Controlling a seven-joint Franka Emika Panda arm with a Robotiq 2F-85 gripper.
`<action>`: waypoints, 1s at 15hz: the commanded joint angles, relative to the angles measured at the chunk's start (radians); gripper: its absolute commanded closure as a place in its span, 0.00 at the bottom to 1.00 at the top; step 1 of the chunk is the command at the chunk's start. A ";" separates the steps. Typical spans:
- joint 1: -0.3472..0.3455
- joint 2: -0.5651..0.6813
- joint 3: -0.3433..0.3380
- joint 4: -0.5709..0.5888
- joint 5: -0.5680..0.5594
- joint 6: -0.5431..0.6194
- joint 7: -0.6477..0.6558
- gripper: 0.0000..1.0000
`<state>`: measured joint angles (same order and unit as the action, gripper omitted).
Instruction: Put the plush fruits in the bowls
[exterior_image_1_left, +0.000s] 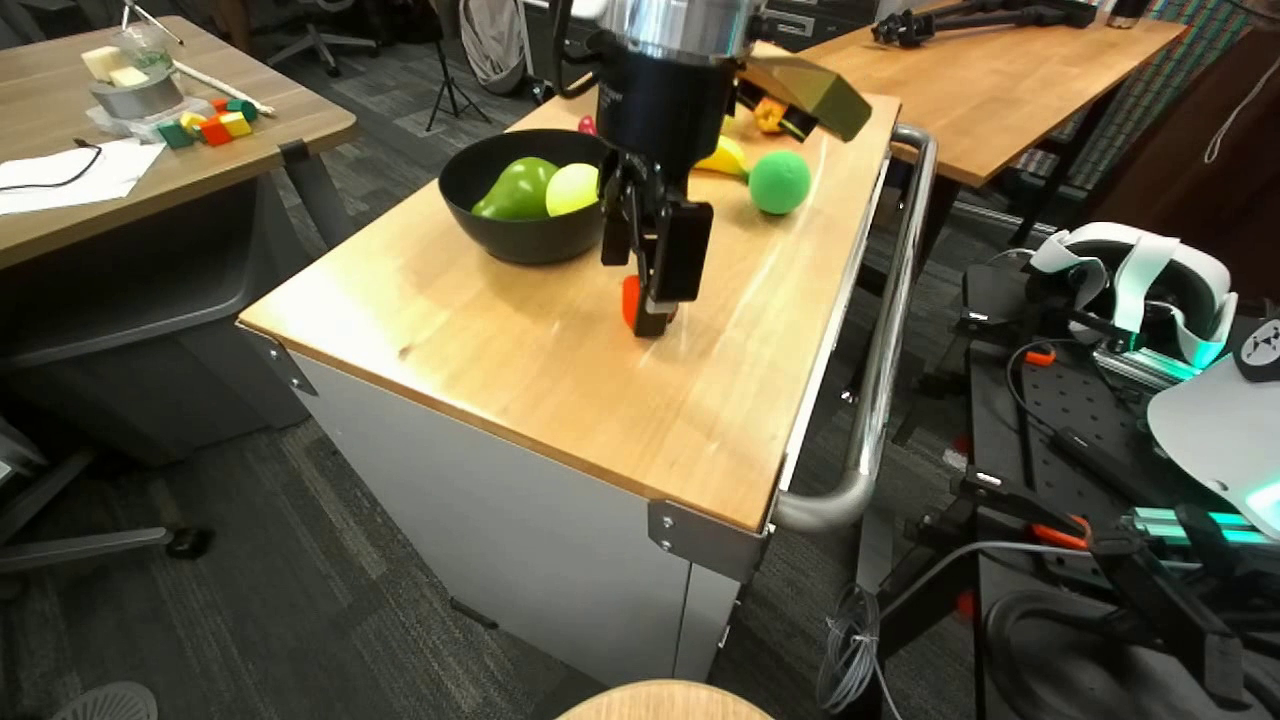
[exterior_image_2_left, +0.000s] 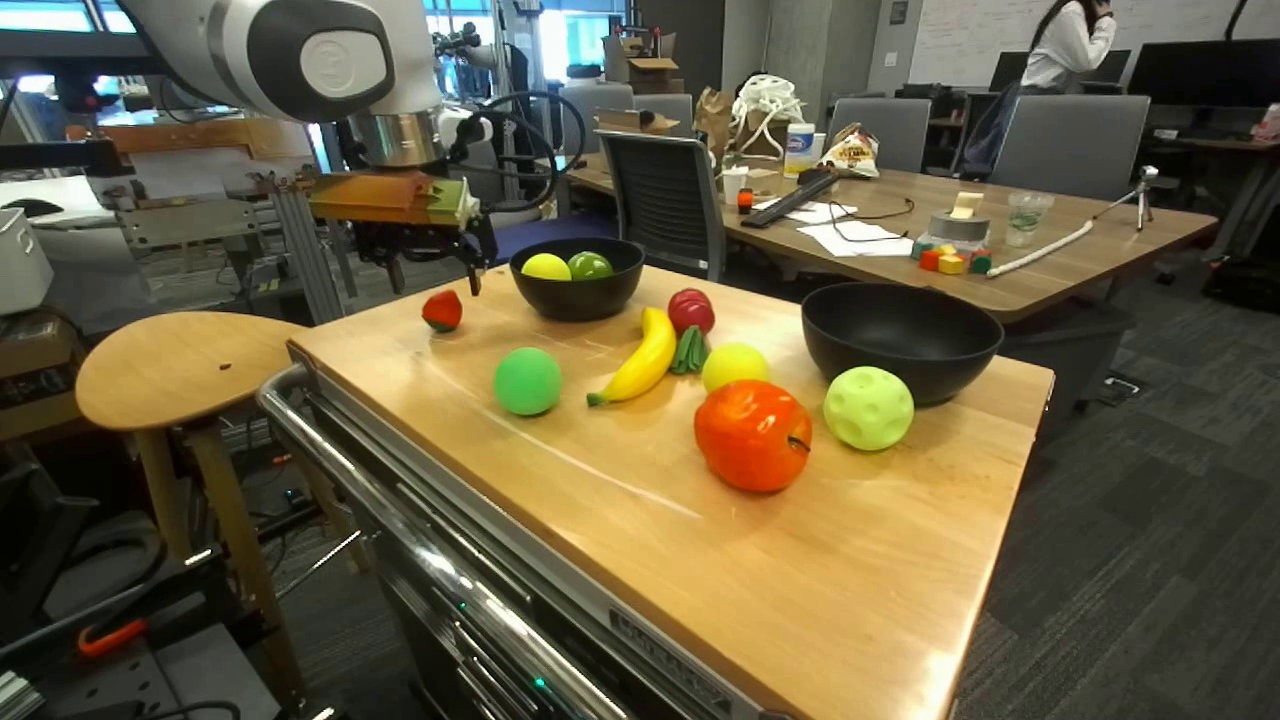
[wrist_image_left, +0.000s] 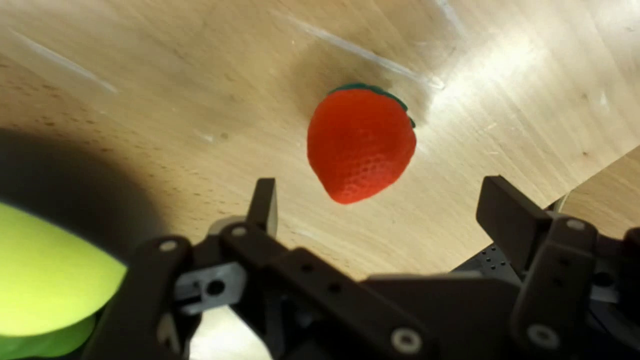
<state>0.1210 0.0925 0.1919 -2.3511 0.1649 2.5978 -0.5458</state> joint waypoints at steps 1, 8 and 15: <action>0.003 0.047 0.013 0.024 0.010 0.029 0.016 0.25; -0.018 0.036 0.042 0.048 0.057 0.006 -0.016 0.73; -0.041 -0.110 -0.021 0.193 0.214 -0.006 -0.061 0.71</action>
<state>0.0887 0.0301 0.2080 -2.2098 0.3464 2.6232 -0.5888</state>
